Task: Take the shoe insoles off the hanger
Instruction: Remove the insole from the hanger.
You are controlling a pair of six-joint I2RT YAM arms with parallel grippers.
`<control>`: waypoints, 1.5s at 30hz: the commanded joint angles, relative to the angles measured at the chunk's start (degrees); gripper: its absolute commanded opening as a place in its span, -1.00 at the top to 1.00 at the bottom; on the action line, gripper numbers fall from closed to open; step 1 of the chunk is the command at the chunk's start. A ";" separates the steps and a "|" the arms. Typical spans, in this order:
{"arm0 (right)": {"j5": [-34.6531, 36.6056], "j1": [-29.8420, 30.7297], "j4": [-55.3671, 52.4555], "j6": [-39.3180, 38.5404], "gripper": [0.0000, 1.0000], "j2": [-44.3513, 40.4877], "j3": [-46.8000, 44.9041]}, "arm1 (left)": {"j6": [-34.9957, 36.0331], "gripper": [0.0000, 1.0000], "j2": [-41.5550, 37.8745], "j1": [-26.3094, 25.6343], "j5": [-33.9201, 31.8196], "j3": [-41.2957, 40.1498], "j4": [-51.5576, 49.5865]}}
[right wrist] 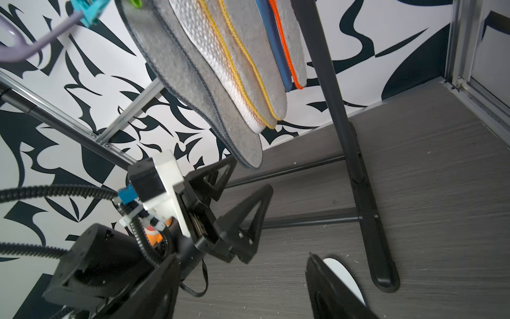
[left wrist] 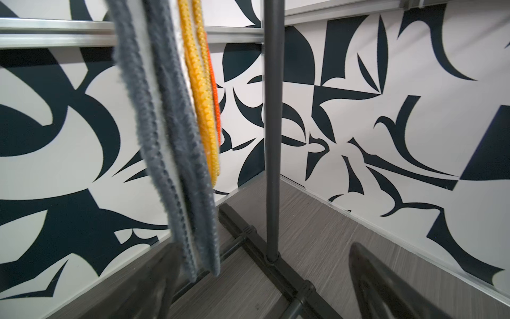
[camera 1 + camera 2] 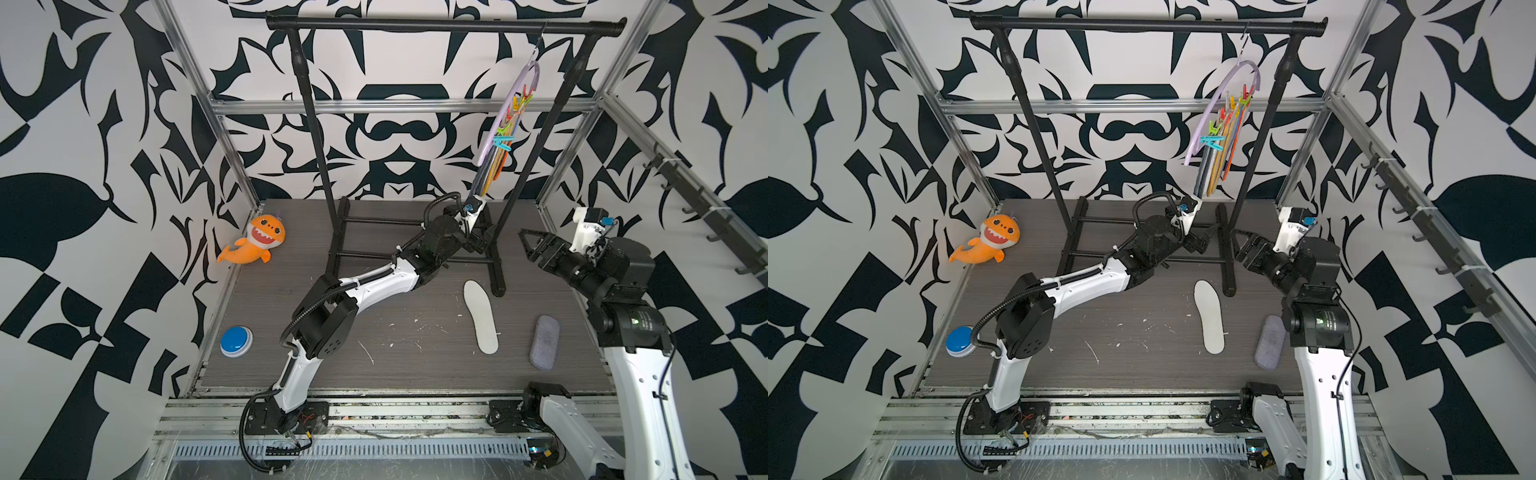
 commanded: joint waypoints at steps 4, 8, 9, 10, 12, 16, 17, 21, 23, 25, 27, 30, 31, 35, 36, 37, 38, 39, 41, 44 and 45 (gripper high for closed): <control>0.42 -0.18 -0.51 -0.60 -0.50 -1.24 -0.95 | -2.79 -0.80 -0.20 1.77 3.59 0.18 0.37; 0.34 -0.21 -0.61 -0.41 -0.49 -1.06 -1.36 | -2.99 -0.71 -0.99 2.12 6.12 -0.65 0.67; 0.23 -0.20 -0.62 -0.34 -0.49 -0.98 -1.45 | -3.06 -0.72 -1.33 2.18 6.91 -1.00 1.06; 0.19 -0.22 -0.55 -0.34 -0.49 -0.89 -1.49 | -3.49 -0.71 -1.93 2.25 8.13 -1.89 2.09; -0.12 -0.21 -0.58 -0.29 -0.49 -0.71 -1.62 | -4.48 -0.72 -3.54 2.55 9.96 -4.65 5.19; -0.43 -0.28 -0.62 0.14 -0.49 -0.71 -2.10 | -5.99 -0.75 -6.98 3.00 11.02 -9.09 9.49; -0.60 -0.20 -0.53 0.35 -0.49 -0.70 -2.19 | -6.47 -0.75 -7.63 3.33 11.08 -9.90 10.24; -1.35 -0.25 -0.45 1.04 -0.48 -0.75 -2.41 | -9.04 -0.71 -9.73 5.25 11.47 -11.14 11.77; -1.56 -0.27 -0.47 1.22 -0.47 -1.04 -2.50 | -9.72 -0.71 -10.53 6.26 12.02 -11.08 12.16; -1.62 -0.23 -0.71 1.33 -0.47 -1.41 -2.54 | -9.85 -0.72 -11.05 6.92 12.42 -10.74 12.26; -1.93 -0.28 -0.89 1.47 -0.46 -1.67 -2.66 | -9.66 -0.72 -11.33 7.38 12.83 -10.12 12.22; -2.86 -0.22 -0.86 2.19 -0.45 -1.94 -2.89 | -9.00 -0.61 -11.01 7.75 13.93 -8.08 11.03; -3.23 -0.27 -0.86 2.42 -0.45 -1.94 -2.97 | -8.78 -0.60 -10.82 7.79 14.42 -7.09 10.42; -3.77 -0.32 -0.55 3.24 -0.42 -2.29 -3.76 | -8.48 -0.58 -9.05 7.54 17.00 -2.64 7.82; -3.77 -0.27 -0.58 3.35 -0.42 -2.37 -3.88 | -8.21 -0.60 -8.61 7.26 16.83 -1.53 7.17; -3.85 -0.23 -0.49 3.51 -0.42 -2.46 -3.99 | -7.93 -0.60 -8.23 6.99 16.66 -0.90 7.04; -3.95 -0.23 -0.54 3.69 -0.41 -2.55 -4.23 | -7.66 -0.61 -7.79 6.63 16.08 -0.18 7.04; -4.10 -0.27 -0.45 3.86 -0.41 -2.63 -4.43 | -7.00 -0.62 -7.29 6.19 15.03 0.77 6.69; -4.45 -0.28 -0.36 4.20 -0.41 -2.77 -4.74 | -4.92 -0.62 -6.10 4.98 12.65 3.01 4.97; -4.74 -0.25 -0.35 4.52 -0.40 -3.13 -5.13 | 0.62 -0.66 -3.76 2.19 7.85 7.25 2.11; -4.74 -0.21 -0.39 4.57 -0.40 -3.33 -5.27 | 2.63 -0.67 -2.51 1.22 5.98 9.03 1.14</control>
